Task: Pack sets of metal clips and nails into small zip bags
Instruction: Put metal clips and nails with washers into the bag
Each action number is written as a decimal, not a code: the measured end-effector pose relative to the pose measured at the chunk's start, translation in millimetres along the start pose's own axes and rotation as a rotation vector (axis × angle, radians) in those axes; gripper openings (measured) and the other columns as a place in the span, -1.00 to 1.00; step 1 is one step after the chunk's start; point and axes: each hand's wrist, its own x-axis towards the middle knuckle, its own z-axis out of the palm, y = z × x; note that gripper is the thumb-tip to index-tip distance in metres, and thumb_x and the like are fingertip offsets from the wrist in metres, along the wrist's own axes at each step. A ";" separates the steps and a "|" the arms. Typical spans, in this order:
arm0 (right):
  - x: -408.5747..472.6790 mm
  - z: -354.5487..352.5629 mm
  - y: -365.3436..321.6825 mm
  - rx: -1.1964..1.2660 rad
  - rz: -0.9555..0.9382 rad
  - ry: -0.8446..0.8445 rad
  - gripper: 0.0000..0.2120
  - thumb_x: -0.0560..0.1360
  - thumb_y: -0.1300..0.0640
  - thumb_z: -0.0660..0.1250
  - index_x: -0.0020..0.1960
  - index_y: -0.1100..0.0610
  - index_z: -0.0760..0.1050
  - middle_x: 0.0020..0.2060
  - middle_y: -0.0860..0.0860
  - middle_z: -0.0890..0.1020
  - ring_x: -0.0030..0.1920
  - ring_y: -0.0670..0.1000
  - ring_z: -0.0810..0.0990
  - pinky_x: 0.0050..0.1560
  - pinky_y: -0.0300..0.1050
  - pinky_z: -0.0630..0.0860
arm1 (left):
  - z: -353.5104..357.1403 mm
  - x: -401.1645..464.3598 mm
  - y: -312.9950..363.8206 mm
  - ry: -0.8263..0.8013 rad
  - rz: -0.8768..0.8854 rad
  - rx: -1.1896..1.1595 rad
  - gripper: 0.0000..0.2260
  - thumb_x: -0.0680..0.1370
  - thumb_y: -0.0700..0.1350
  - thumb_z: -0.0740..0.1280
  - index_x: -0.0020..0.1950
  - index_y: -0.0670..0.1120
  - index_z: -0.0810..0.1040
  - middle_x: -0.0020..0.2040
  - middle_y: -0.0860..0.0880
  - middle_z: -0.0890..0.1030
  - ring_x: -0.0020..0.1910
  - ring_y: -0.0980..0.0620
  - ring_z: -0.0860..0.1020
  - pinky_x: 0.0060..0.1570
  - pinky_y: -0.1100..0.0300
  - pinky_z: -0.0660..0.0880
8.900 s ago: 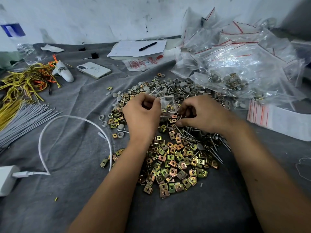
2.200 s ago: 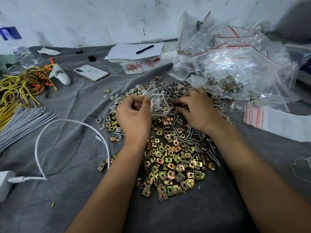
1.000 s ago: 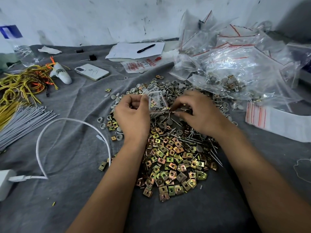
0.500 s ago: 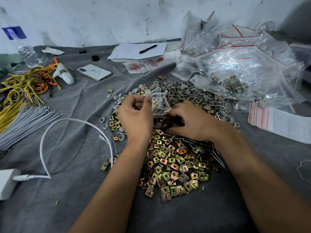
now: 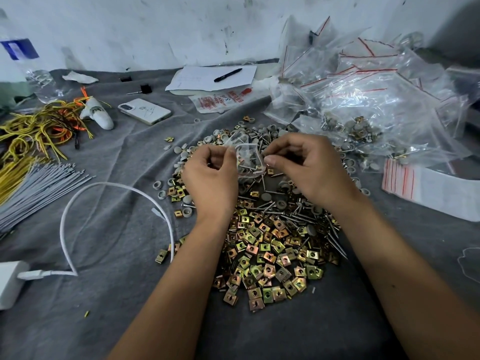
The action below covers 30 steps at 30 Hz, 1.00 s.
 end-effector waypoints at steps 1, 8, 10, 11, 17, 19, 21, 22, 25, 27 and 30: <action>-0.4 0.0 -0.7 0.006 -0.022 0.019 -0.86 0.49 0.24 0.52 0.03 0.10 0.69 -0.14 -0.08 0.73 -0.09 -0.11 0.71 -0.03 -0.19 0.65 | 0.6 -1.6 1.0 -0.026 0.026 0.028 -0.87 0.58 -0.15 0.47 -0.17 -0.08 0.64 -0.36 0.05 0.58 -0.43 0.23 0.45 -0.41 0.34 0.40; -3.6 1.5 -7.1 -0.201 -0.171 0.039 -0.75 0.44 0.30 0.55 0.09 0.13 0.71 -0.14 -0.09 0.73 -0.09 -0.22 0.69 -0.04 -0.38 0.56 | 1.6 -8.8 5.5 -0.112 0.147 0.094 -0.88 0.58 -0.19 0.47 -0.15 -0.05 0.64 -0.30 0.11 0.63 -0.36 0.23 0.54 -0.32 0.38 0.44; -4.1 1.2 -8.8 -0.235 -0.187 0.041 -0.71 0.43 0.29 0.57 0.12 0.11 0.70 -0.13 -0.08 0.73 -0.08 -0.22 0.68 -0.02 -0.36 0.58 | 1.6 -8.7 5.5 -0.114 0.148 0.096 -0.88 0.58 -0.19 0.47 -0.15 -0.05 0.64 -0.31 0.11 0.62 -0.37 0.24 0.53 -0.32 0.39 0.43; -4.4 1.3 -9.3 -0.250 -0.195 0.037 -0.71 0.42 0.29 0.58 0.12 0.11 0.70 -0.12 -0.07 0.73 -0.09 -0.21 0.68 -0.03 -0.33 0.60 | 1.7 -8.9 5.6 -0.113 0.148 0.098 -0.88 0.58 -0.19 0.47 -0.15 -0.05 0.64 -0.31 0.11 0.62 -0.37 0.24 0.53 -0.32 0.39 0.42; -3.5 2.5 -7.8 -0.357 -0.287 0.025 -0.80 0.36 0.27 0.61 -0.03 0.13 0.73 -0.13 -0.06 0.68 -0.13 -0.18 0.62 -0.05 -0.30 0.58 | 1.9 -9.4 6.7 -0.110 0.148 0.099 -0.87 0.58 -0.21 0.47 -0.16 -0.06 0.64 -0.30 0.11 0.62 -0.36 0.23 0.53 -0.33 0.40 0.42; -2.9 3.5 -6.2 -0.377 -0.283 0.036 -0.78 0.36 0.28 0.61 -0.02 0.13 0.73 -0.13 -0.05 0.68 -0.14 -0.17 0.61 -0.06 -0.34 0.55 | 2.1 -9.6 6.8 -0.109 0.146 0.098 -0.87 0.58 -0.20 0.47 -0.16 -0.06 0.64 -0.32 0.11 0.61 -0.38 0.24 0.52 -0.34 0.41 0.41; -2.3 3.1 -3.9 -0.359 -0.251 0.080 -0.75 0.39 0.25 0.60 0.05 0.13 0.71 -0.11 -0.03 0.70 -0.13 -0.19 0.63 -0.08 -0.38 0.55 | 2.4 -9.2 6.4 -0.108 0.137 0.093 -0.88 0.58 -0.20 0.47 -0.16 -0.07 0.64 -0.33 0.10 0.60 -0.39 0.24 0.50 -0.35 0.41 0.40; -1.8 0.4 -2.1 -0.341 -0.235 0.126 -0.75 0.41 0.24 0.59 0.08 0.13 0.70 -0.10 -0.03 0.70 -0.13 -0.21 0.63 -0.09 -0.39 0.56 | 2.6 -8.7 6.0 -0.108 0.129 0.092 -0.87 0.58 -0.19 0.47 -0.16 -0.07 0.64 -0.33 0.10 0.59 -0.40 0.24 0.49 -0.36 0.41 0.39; 1.9 -17.4 6.2 -0.340 -0.156 0.294 -0.79 0.50 0.19 0.52 0.13 0.13 0.66 -0.10 -0.08 0.68 -0.14 -0.24 0.63 -0.15 -0.40 0.57 | 2.2 -7.8 5.2 -0.101 0.115 0.094 -0.86 0.59 -0.18 0.46 -0.17 -0.06 0.63 -0.35 0.11 0.58 -0.40 0.25 0.48 -0.37 0.42 0.38; 4.7 -34.8 15.9 -0.396 -0.047 0.359 -0.84 0.55 0.14 0.48 0.11 0.12 0.67 -0.14 -0.11 0.66 -0.18 -0.30 0.58 -0.16 -0.41 0.52 | 2.0 -7.9 5.7 -0.101 0.119 0.095 -0.86 0.59 -0.18 0.47 -0.17 -0.06 0.63 -0.34 0.11 0.59 -0.40 0.25 0.48 -0.37 0.41 0.40; 4.5 -54.6 32.1 -0.543 0.120 0.319 -0.91 0.56 0.11 0.46 0.05 0.08 0.70 -0.25 -0.17 0.60 -0.25 -0.36 0.50 -0.13 -0.36 0.47 | 2.5 -8.9 6.6 -0.116 0.127 0.099 -0.88 0.59 -0.17 0.47 -0.15 -0.07 0.65 -0.30 0.09 0.62 -0.38 0.23 0.51 -0.33 0.37 0.44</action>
